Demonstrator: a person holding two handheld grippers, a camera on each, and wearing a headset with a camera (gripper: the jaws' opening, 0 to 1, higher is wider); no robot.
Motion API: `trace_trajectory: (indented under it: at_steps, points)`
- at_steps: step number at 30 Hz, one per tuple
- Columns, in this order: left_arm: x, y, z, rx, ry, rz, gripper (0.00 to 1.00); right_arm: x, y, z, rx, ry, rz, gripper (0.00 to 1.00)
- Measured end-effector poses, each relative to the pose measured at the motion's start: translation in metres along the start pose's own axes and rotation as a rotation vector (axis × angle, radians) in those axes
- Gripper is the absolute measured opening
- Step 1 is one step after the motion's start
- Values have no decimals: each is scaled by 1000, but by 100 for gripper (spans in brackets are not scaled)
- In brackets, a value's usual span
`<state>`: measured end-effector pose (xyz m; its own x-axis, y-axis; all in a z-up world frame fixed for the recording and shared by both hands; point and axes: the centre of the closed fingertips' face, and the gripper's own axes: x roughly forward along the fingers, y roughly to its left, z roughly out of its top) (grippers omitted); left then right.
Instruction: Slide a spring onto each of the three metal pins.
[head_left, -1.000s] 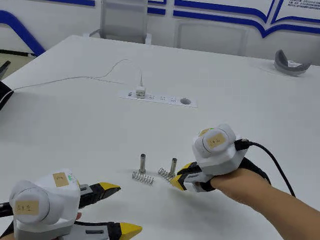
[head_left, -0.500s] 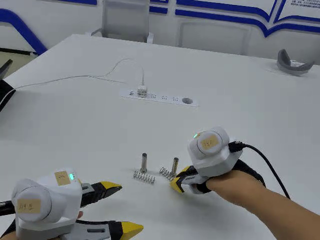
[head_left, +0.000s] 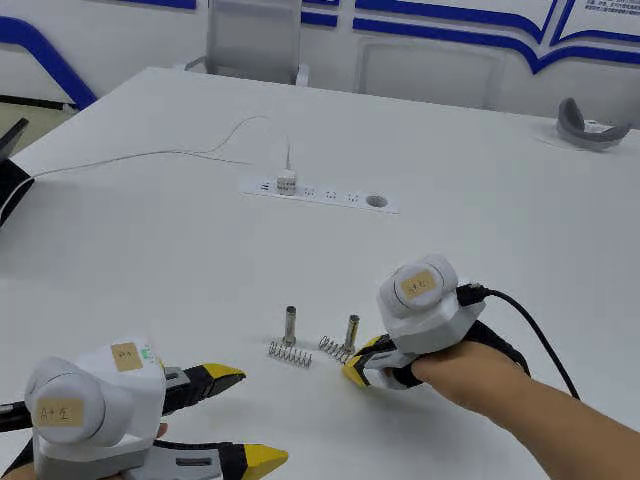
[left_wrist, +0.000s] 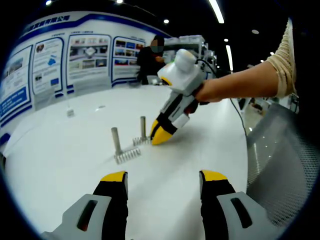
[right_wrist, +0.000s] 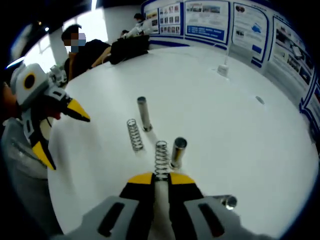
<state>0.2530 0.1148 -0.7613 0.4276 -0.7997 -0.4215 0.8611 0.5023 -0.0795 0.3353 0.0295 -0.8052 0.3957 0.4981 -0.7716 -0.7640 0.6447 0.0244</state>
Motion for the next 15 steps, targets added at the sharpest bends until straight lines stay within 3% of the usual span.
trace_trajectory:
  at_steps: [9, 15]
  points:
    - [2, -1, 1, 4, 0, -5, 59, -8, 3, -6, -11, 8, 11, 12]
    - [2, -3, 3, 9, -1, -12, 58, -19, 11, -8, -56, 6, 28, 11]
